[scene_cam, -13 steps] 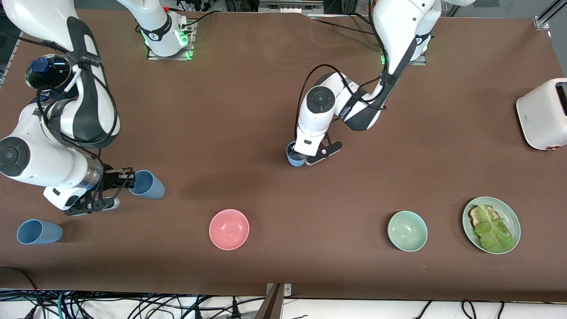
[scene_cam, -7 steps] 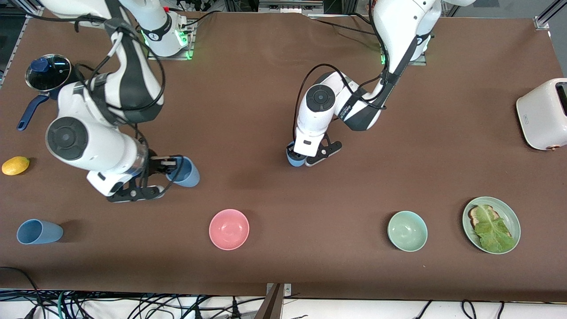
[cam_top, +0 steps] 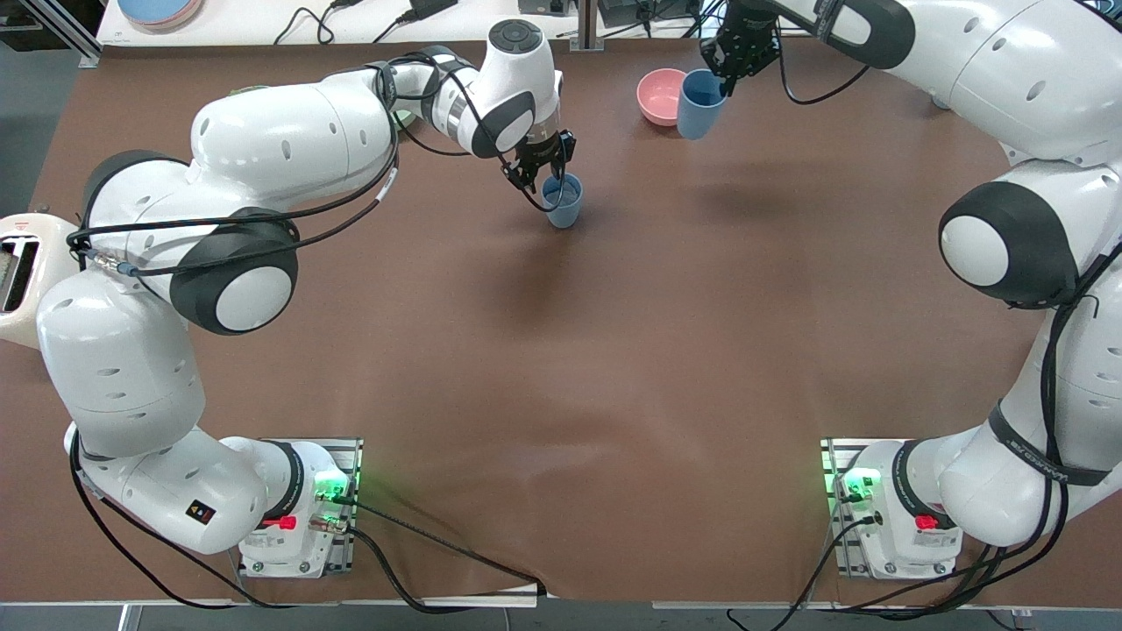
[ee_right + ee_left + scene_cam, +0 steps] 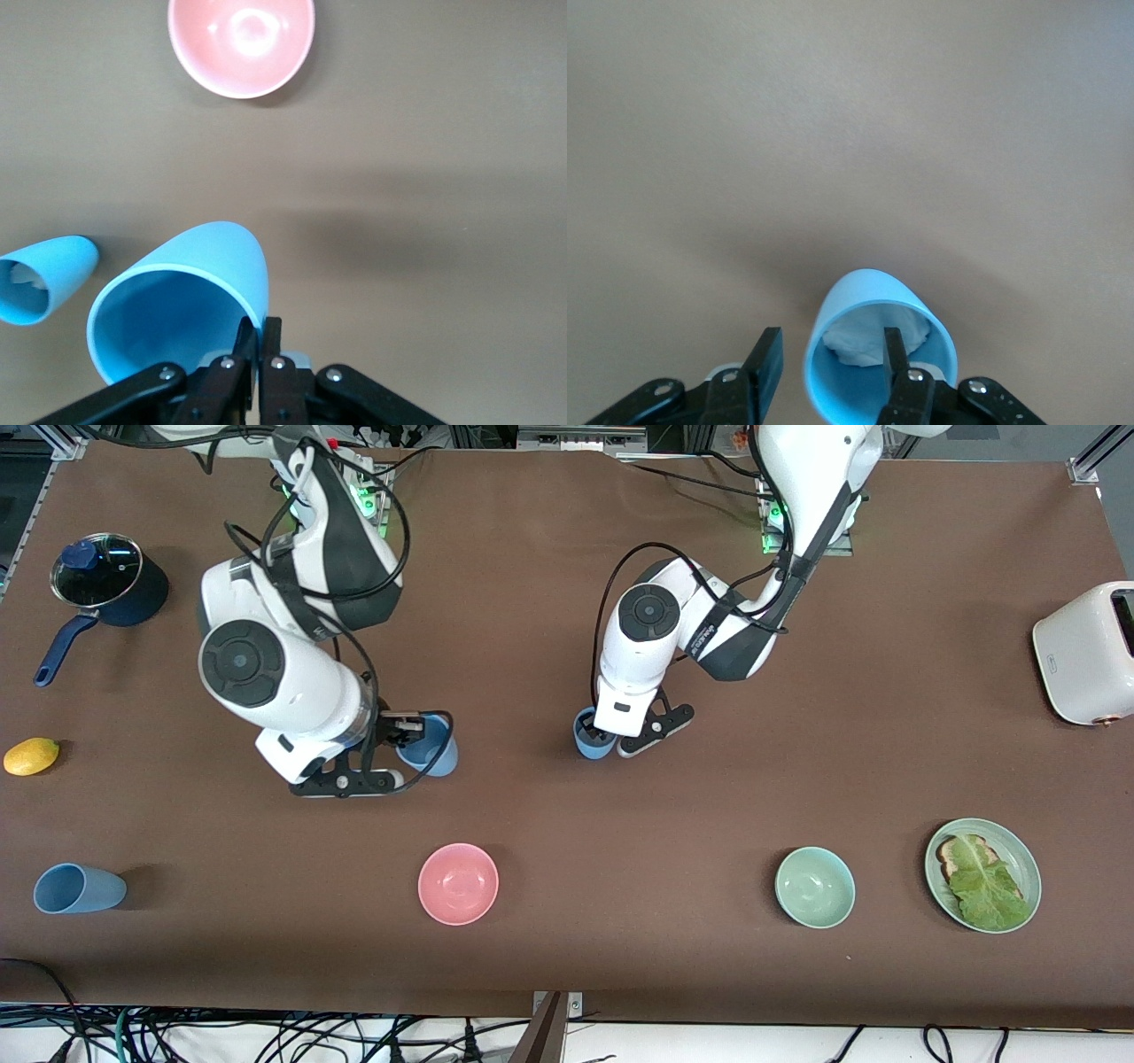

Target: Stack blue cups with both arms

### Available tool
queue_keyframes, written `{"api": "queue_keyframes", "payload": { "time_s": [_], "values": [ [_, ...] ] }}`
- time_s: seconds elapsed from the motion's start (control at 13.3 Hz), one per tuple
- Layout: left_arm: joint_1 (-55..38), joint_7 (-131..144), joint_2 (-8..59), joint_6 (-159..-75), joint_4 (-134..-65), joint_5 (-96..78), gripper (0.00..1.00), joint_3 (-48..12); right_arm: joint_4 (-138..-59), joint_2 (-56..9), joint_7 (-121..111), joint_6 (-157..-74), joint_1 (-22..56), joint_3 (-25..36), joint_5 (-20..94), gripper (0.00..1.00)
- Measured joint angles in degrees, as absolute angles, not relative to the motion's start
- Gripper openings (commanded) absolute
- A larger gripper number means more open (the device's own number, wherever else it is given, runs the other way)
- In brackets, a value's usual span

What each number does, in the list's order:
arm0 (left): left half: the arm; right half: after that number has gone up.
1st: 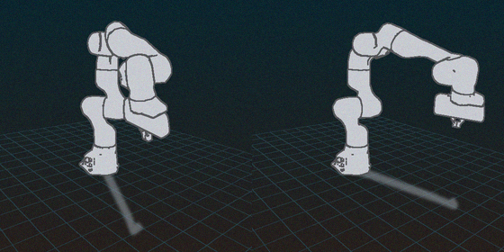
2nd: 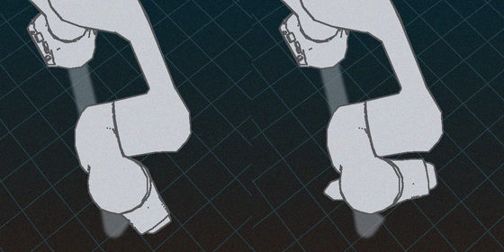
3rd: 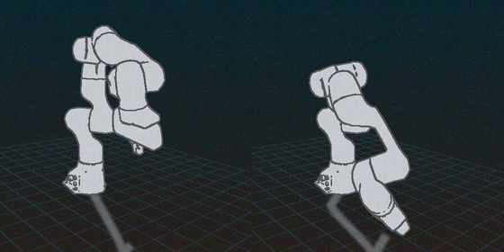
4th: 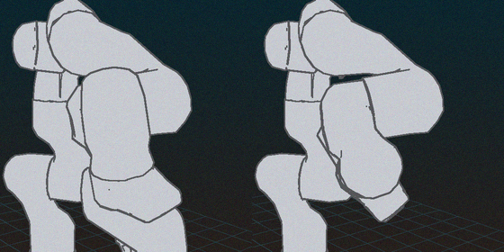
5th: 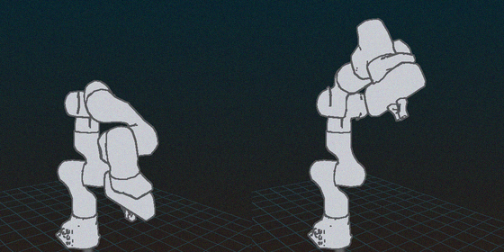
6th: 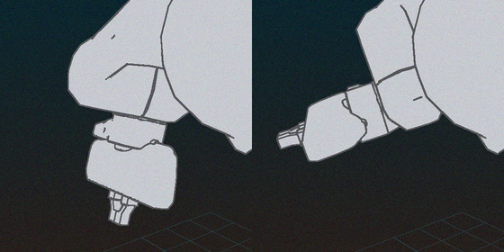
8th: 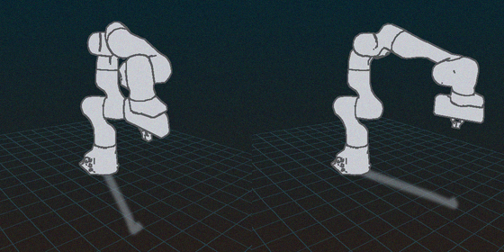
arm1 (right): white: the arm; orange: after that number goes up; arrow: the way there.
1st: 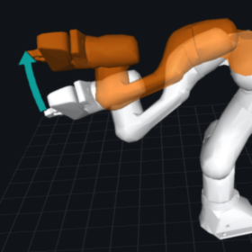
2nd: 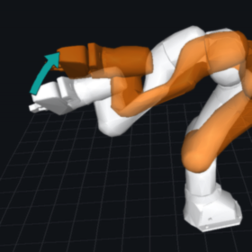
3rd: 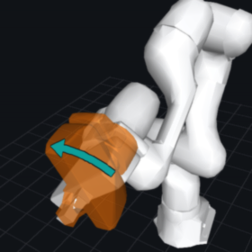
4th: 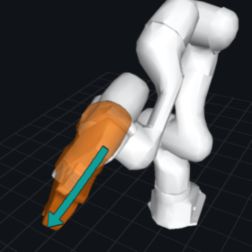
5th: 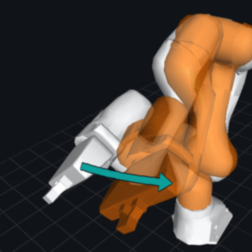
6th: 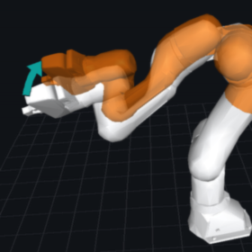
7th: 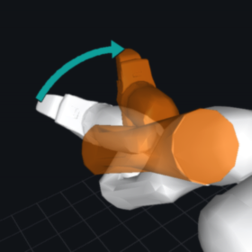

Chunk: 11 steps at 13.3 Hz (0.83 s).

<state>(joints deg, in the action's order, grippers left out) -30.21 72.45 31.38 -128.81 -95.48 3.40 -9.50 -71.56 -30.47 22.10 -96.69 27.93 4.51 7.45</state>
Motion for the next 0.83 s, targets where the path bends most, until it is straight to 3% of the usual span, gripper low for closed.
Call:
{"api": "queue_keyframes", "payload": {
  "time_s": [0.45, 0.83],
  "values": [
    [-25.5, 62.1, 26.3, -119.8, -95.3, 3.5, 0.54, -8.3, -68.4, -30.5, 32.8, -97.1, 34.7, 4.4, 7.6, 0.00],
    [-18.9, 49.5, 19.6, -111.1, -95.3, 3.5, 0.55, -8.3, -68.4, -31.8, 41.4, -102.8, 39.6, 4.2, 7.7, 0.00]
  ]
}}
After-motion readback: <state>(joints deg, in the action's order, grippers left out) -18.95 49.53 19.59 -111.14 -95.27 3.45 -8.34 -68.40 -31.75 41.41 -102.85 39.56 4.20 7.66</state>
